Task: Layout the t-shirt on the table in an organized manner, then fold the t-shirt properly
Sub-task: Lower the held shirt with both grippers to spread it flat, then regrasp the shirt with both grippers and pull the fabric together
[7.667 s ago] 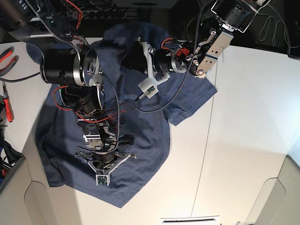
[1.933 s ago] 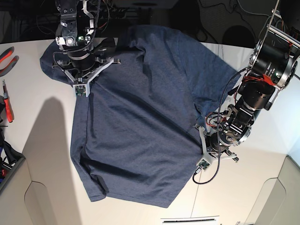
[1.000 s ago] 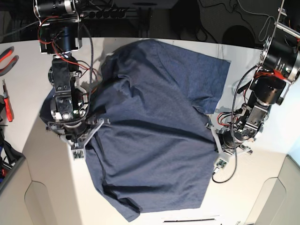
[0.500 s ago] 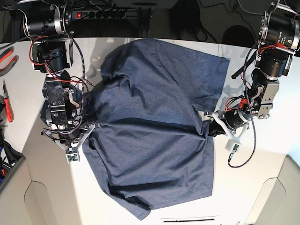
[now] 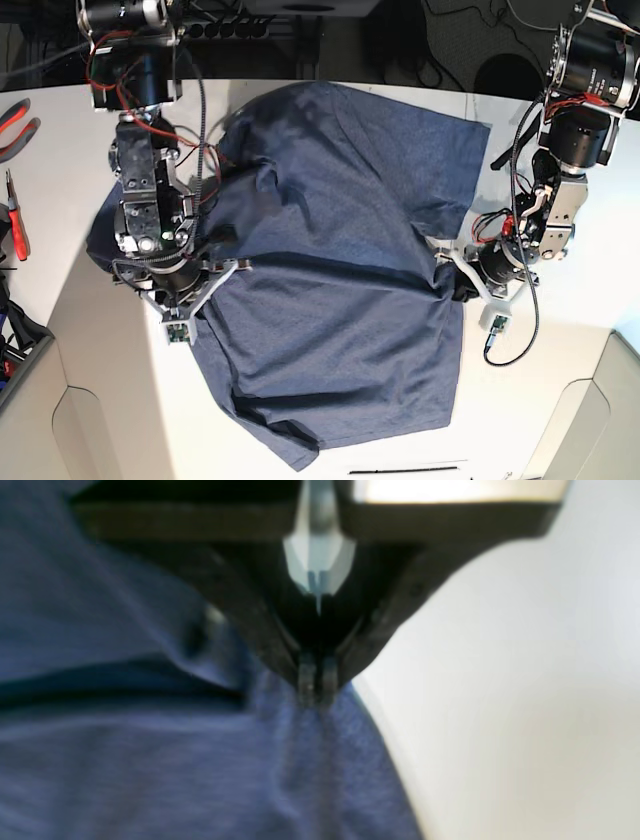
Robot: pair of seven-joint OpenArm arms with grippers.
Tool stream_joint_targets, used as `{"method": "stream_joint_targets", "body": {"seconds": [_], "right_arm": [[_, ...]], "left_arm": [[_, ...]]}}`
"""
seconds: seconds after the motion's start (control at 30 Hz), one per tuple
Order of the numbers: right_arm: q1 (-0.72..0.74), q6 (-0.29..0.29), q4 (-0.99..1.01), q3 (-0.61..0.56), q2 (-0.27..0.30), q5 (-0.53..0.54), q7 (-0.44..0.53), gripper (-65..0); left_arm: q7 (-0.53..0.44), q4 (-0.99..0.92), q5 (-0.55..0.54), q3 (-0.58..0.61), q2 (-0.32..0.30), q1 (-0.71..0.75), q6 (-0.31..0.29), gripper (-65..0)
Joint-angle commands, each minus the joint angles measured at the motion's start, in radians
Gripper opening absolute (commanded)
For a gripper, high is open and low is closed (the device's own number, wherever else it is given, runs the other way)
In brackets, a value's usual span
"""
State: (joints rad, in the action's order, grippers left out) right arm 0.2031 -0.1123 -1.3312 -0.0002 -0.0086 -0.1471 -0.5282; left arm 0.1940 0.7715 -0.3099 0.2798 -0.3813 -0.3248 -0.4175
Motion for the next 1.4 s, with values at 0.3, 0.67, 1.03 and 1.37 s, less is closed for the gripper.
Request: {"method": "stream_joint_targets", "body": {"seconds": [0.3,0.67,1.03,1.37], "right_arm": [[-0.231,-0.061,-0.232,-0.048,-0.027,0.106,-0.030,-65.0],[-0.332,-0.060,-0.243,-0.068,-0.028,0.107,-0.029,-65.0],[-0.331,-0.167,-0.242,-0.085,-0.113,0.282,-0.030,-65.0],[-0.331,-0.138,-0.164,-0.194,-0.122,0.210,-0.028,-65.0]], "left_arm": [[-0.064,0.000,0.030,-0.043,-0.018,-0.002,0.138,-65.0],[-0.093,0.125,0.030,-0.194,-0.016,-0.028,0.014,-65.0],[-0.093,0.052,0.045,-0.147,0.036,-0.171,0.013,-53.7],[-0.169,-0.087,0.229,0.138,0.040,-0.234,0.145,-53.9]]}}
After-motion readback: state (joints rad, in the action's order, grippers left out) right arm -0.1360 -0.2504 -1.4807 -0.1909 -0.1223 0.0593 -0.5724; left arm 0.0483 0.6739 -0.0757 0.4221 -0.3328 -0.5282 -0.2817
